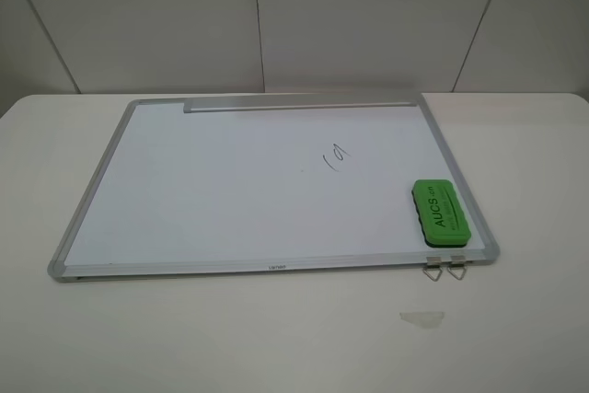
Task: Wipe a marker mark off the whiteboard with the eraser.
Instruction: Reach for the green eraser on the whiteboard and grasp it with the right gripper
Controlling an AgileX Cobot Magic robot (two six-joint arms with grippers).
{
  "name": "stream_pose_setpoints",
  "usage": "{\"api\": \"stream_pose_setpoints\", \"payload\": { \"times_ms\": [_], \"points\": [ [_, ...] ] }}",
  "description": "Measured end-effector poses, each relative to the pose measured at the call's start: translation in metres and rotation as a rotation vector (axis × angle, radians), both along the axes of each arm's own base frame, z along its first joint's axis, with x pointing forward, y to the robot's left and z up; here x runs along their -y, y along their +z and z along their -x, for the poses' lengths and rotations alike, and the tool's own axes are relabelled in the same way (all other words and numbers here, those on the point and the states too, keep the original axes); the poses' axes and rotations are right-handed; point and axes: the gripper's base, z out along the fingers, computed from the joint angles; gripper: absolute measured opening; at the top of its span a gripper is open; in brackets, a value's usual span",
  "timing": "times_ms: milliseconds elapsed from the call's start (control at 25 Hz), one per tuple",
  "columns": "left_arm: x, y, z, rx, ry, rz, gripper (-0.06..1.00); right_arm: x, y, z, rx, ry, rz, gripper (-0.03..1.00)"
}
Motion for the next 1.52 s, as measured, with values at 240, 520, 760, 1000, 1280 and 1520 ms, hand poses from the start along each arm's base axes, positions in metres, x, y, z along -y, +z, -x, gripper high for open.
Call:
{"api": "stream_pose_setpoints", "payload": {
  "times_ms": [240, 520, 760, 1000, 1280, 1520],
  "points": [
    [0.0000, 0.0000, 0.0000, 0.000, 0.000, 0.000, 0.78, 0.0000, 0.0001, 0.0000, 0.001, 0.000, 0.000, 0.83],
    [0.0000, 0.0000, 0.0000, 0.000, 0.000, 0.000, 0.78, 0.0000, 0.0001, 0.0000, 0.001, 0.000, 0.000, 0.83],
    [0.0000, 0.0000, 0.0000, 0.000, 0.000, 0.000, 0.78, 0.0000, 0.0001, 0.0000, 0.001, 0.000, 0.000, 0.83],
    [0.0000, 0.0000, 0.0000, 0.000, 0.000, 0.000, 0.78, 0.0000, 0.0001, 0.0000, 0.001, 0.000, 0.000, 0.83],
    [0.0000, 0.0000, 0.0000, 0.000, 0.000, 0.000, 0.78, 0.0000, 0.0001, 0.0000, 0.001, 0.000, 0.000, 0.83],
    [0.0000, 0.0000, 0.0000, 0.000, 0.000, 0.000, 0.78, 0.0000, 0.0001, 0.0000, 0.001, -0.001, -0.002, 0.83]
  ]
}}
